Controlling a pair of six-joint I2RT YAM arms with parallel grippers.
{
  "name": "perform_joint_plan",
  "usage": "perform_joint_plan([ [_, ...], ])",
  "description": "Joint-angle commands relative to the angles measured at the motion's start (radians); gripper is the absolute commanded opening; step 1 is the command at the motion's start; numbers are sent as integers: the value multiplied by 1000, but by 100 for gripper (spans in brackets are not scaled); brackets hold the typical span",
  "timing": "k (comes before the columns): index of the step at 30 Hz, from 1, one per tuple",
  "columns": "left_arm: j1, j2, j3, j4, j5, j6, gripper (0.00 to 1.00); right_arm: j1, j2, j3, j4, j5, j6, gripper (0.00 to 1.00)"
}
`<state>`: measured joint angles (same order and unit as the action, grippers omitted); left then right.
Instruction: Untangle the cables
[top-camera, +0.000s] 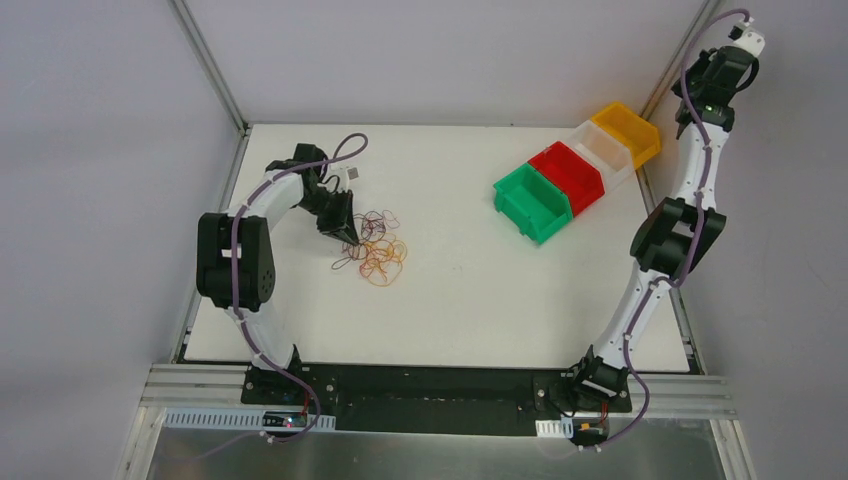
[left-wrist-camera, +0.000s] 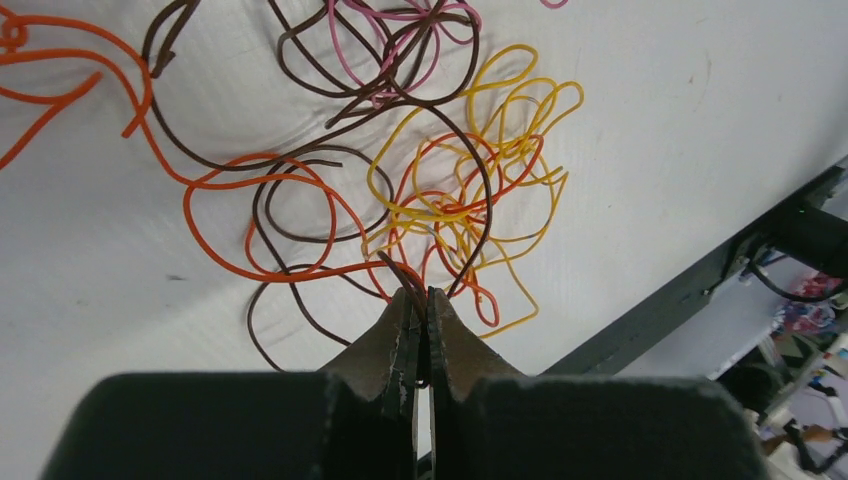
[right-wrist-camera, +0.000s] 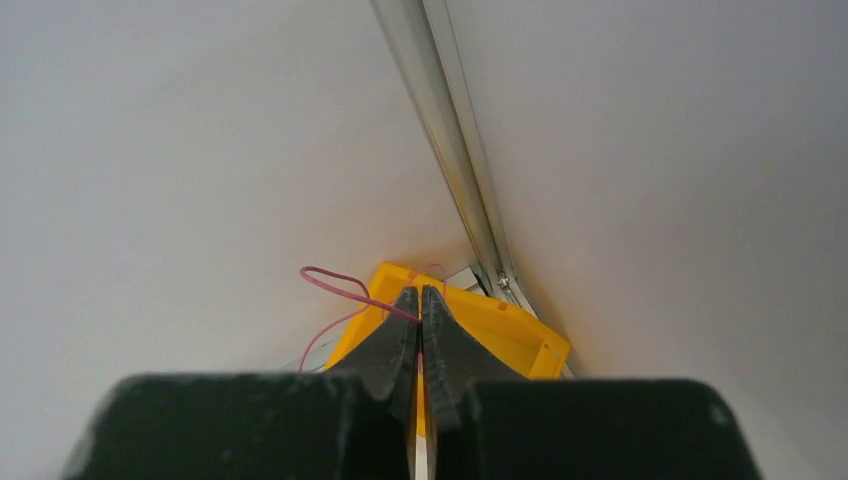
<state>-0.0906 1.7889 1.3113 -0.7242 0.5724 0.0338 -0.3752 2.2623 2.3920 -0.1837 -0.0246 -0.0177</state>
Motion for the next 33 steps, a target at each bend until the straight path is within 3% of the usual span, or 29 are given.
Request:
perform_joint_plan([
  [1,1,70,55,-32,97,-70,0,-1,41,44,178,-33,-9,0],
  [4,1,113,93,-34,143,-98,0,6,97,55,229,-25,-39,0],
  [17,1,218,132,-34,178,-115,0,36,195,11,139,-8,-81,0],
  [18,2,218,130,-34,179,-116,0,39,200,10,132,-1,-80,3],
  [22,1,210,124,-34,181,-124,0,49,205,18,127,50,-81,31],
  [28,2,195,119,-34,167,-120,0,50,146,24,89,35,-78,42],
  [33,3,197,113,-34,181,-119,0,72,-37,-58,-128,-165,-96,60],
])
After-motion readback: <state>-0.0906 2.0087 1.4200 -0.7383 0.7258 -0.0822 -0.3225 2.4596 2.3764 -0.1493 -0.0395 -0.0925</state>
